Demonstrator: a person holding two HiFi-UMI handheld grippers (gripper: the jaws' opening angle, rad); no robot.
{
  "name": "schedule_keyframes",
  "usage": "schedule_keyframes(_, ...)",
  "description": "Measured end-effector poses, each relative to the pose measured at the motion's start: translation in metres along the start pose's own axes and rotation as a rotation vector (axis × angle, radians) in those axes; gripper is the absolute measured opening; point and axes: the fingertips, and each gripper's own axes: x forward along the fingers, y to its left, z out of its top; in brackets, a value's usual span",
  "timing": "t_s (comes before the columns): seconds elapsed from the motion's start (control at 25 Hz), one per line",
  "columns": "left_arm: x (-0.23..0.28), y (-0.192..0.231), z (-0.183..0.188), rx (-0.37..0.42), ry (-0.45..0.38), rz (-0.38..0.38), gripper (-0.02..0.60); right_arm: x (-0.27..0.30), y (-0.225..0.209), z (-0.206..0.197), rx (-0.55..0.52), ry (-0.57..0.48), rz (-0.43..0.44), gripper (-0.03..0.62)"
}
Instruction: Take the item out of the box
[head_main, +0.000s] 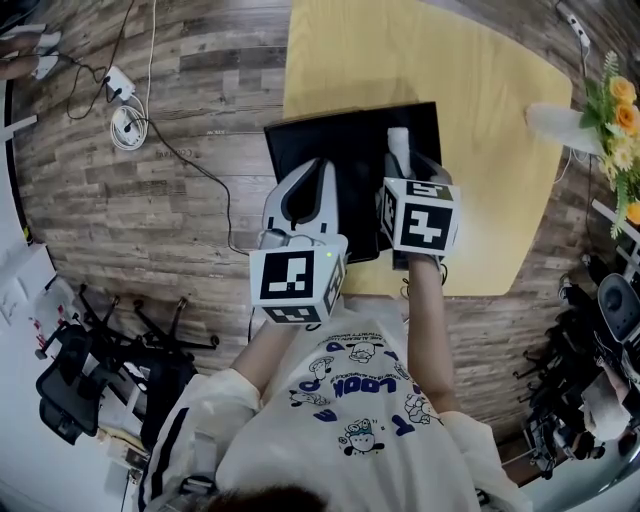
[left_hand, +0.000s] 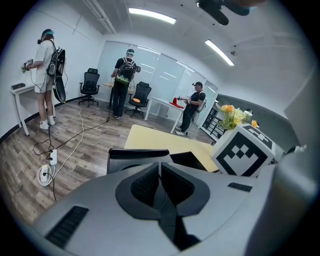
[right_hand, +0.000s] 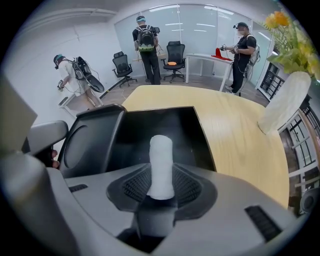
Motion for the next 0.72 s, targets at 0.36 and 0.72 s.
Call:
schedule_keyframes(0.36,-0.006,-0.011,0.004,0.026,-0.02,-0.015,0.029,-0.032,0.0,0.014,0.023,-0.114,-0.009,0.143)
schedule_keyframes(0.72,-0.025,-0.037,0.022,0.071,-0.089,-0.044,0.029,-0.079,0.0,0.022,0.027,-0.239,-0.03,0.143)
